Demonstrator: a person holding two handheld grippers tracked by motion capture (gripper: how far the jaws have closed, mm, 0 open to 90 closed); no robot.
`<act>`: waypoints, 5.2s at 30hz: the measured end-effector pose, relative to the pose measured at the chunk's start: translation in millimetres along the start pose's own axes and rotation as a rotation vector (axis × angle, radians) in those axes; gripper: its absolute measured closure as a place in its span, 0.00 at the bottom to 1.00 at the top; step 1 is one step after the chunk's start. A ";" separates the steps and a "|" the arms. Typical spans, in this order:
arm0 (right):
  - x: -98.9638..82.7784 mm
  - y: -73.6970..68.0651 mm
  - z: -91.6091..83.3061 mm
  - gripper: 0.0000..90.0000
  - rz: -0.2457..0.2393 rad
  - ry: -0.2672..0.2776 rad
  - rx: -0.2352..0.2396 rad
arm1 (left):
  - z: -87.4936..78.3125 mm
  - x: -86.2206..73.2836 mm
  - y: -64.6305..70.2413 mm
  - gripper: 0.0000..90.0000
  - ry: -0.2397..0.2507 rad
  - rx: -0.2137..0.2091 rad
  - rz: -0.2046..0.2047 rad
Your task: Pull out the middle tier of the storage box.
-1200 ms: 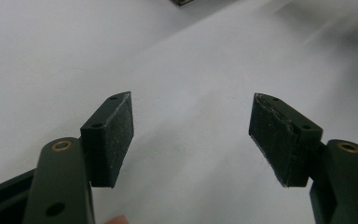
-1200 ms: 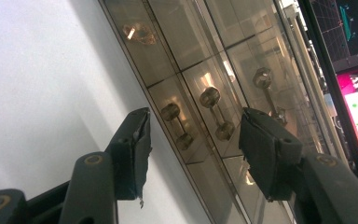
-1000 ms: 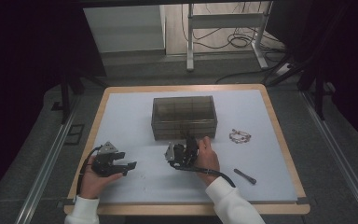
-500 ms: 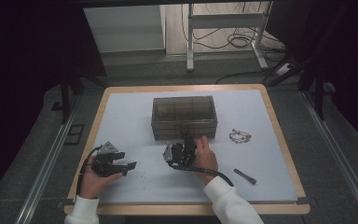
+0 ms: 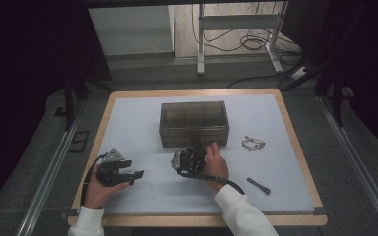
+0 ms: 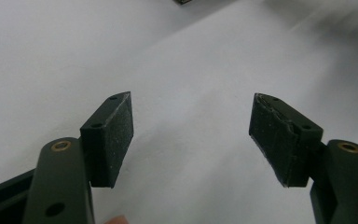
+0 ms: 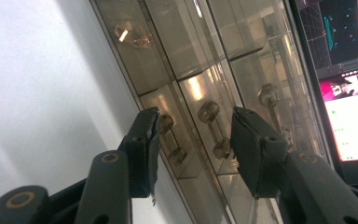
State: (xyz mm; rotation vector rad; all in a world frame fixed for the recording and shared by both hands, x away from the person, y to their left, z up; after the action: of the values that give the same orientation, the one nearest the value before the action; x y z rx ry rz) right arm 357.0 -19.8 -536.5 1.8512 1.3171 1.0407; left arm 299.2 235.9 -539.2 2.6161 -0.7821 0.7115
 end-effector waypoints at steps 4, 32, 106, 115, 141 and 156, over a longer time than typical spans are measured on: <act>2.2 0.6 2.8 0.62 -0.006 -0.002 -0.002 | -0.4 -0.3 -0.7 0.34 -0.001 0.000 -0.001; 4.6 -0.2 14.8 0.75 -0.056 -0.035 -0.061 | -1.1 -1.1 -2.0 0.34 0.001 -0.001 -0.004; 1.0 -12.5 3.5 0.88 -0.093 -0.033 -0.163 | 0.0 -1.6 -2.5 0.34 -0.004 0.002 -0.003; -0.1 -14.7 -0.4 0.88 -0.094 -0.034 -0.167 | 0.1 -1.6 -2.5 0.34 -0.004 0.002 -0.003; -9.8 2.4 -15.5 0.63 0.098 0.057 0.084 | -0.8 -1.9 -3.1 0.34 0.000 0.005 -0.007; -30.4 17.6 -25.7 0.51 0.299 0.069 0.332 | -3.1 -1.7 -2.6 0.34 0.015 0.017 -0.005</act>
State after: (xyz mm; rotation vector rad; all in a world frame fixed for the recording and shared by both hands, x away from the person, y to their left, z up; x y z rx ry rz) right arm 336.9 -52.8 -516.5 2.3353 1.3440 1.0941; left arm 298.4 240.0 -538.0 2.6239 -0.7686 0.7389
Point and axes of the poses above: each handheld gripper's, and its own axes: z roughly forward along the jaws, x roughly out of its top, y roughly to its right, the point moved 2 cm from there along z, roughly forward along the jaws, and after that the axes turned 13 degrees about -y, right-handed, at the moved point
